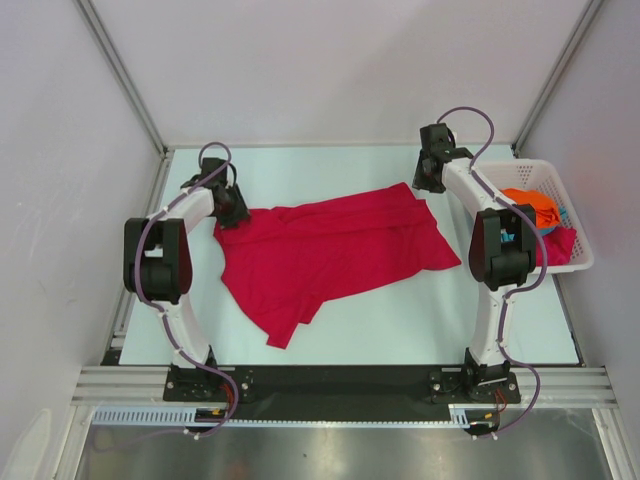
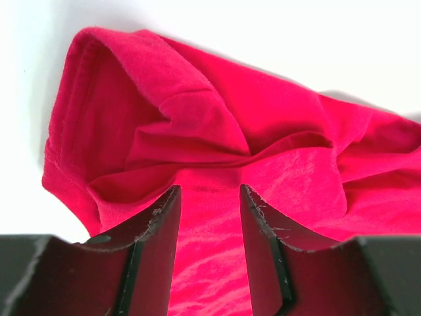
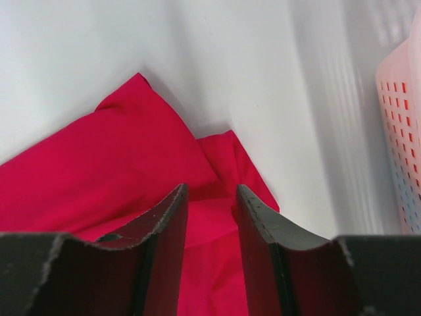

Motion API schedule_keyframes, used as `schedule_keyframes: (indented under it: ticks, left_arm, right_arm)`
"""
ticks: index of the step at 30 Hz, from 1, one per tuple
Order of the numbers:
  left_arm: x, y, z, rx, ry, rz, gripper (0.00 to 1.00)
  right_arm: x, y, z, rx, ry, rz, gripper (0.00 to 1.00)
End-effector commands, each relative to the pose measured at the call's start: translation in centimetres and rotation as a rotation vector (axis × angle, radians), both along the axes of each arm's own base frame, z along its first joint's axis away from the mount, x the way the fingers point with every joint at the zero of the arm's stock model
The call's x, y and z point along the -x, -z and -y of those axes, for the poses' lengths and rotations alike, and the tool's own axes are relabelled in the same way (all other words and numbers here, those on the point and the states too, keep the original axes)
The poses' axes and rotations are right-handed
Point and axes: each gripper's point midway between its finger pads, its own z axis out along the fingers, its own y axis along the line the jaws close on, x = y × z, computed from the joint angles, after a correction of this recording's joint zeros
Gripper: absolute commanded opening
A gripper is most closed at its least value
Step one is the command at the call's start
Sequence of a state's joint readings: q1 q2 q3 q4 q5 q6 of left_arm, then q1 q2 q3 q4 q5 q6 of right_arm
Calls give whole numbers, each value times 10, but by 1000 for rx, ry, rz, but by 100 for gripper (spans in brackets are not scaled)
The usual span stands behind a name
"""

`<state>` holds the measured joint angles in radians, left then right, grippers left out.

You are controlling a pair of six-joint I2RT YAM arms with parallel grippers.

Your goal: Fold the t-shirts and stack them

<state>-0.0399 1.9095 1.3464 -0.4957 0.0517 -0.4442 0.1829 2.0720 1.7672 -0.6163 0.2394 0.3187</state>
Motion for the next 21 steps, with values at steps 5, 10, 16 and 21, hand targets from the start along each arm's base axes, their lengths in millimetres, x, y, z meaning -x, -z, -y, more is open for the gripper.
schedule_keyframes:
  ticks: [5,10,16,21]
  left_arm:
    - [-21,-1,1,10,-15,44,45]
    - [-21,7,1,12,-16,31,42]
    - [-20,13,4,25,-13,20,28]
    - [-16,5,2,16,-24,26,0]
  right_arm:
    - [-5,-25,5,4,5,61,40]
    - [-4,-27,8,9,11,64,40]
    - [-5,-29,9,8,10,69,38]
    - [-3,-29,8,6,4,65,29]
